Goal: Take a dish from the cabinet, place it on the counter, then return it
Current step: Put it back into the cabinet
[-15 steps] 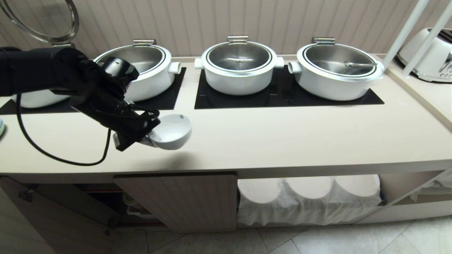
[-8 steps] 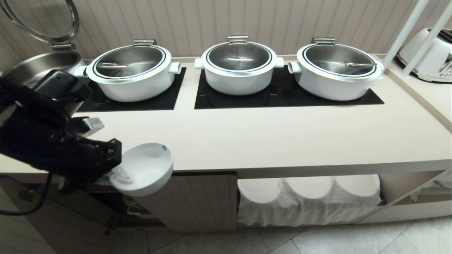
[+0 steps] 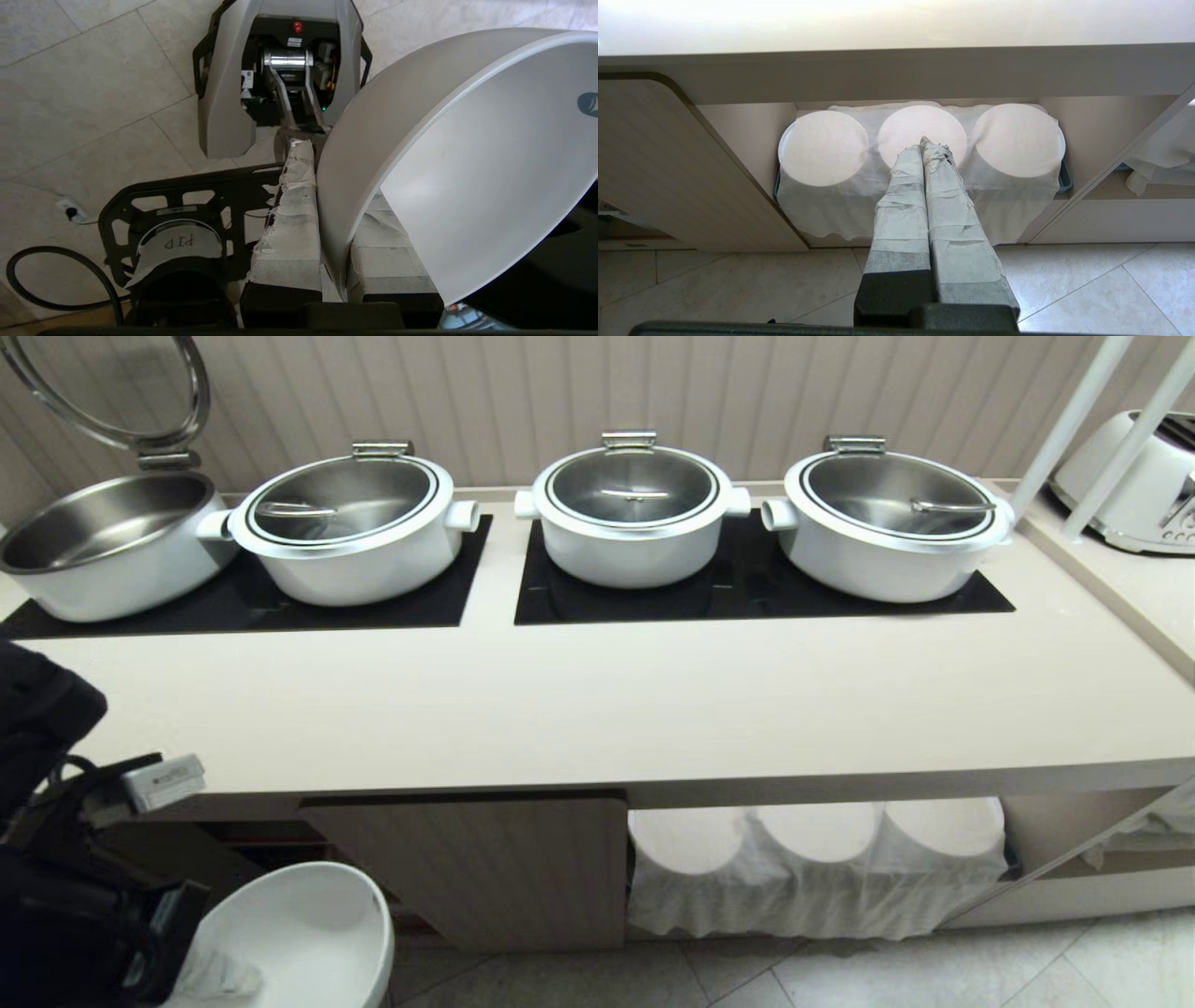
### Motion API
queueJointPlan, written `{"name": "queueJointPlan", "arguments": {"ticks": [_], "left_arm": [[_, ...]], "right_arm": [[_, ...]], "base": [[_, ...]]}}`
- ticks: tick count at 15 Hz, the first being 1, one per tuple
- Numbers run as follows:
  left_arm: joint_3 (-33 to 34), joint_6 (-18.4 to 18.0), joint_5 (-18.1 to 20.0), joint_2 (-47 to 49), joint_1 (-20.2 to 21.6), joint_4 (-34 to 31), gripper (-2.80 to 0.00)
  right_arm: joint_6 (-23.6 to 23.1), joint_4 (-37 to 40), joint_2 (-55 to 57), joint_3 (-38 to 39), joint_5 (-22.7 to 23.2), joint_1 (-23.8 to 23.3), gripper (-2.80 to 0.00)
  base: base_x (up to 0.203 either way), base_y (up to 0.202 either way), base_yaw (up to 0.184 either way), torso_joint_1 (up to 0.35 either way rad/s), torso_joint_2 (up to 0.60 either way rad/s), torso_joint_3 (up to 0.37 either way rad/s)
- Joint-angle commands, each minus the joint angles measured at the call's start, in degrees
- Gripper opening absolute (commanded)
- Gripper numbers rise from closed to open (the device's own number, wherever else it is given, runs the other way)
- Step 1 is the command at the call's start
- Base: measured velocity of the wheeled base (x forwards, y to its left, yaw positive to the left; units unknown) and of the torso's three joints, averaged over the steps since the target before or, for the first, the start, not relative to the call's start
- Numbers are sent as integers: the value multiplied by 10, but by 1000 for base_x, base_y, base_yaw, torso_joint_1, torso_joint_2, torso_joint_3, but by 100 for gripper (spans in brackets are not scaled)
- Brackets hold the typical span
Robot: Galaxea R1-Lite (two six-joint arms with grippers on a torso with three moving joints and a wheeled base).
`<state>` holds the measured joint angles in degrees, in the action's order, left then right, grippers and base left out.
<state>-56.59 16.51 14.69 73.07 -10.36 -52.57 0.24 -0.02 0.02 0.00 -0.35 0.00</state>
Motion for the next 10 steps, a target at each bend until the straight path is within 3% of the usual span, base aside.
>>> {"name": "queueJointPlan", "arguments": {"ticks": [1,4,10], "left_arm": [[30,-9,1,-28,-15,-3,-280],[52,-15,3,-36,-40,-2,-280],[71,-16,1,-47,-45,0,-280]], "right_arm": [[0,0,0,0,0,0,-280],[0,-1,0,0,0,0,-280],[0,0,0,0,0,1,-280]], "base": [[0,0,0,0,0,0],[0,0,0,0,0,0],[0,0,0,0,0,0]]}}
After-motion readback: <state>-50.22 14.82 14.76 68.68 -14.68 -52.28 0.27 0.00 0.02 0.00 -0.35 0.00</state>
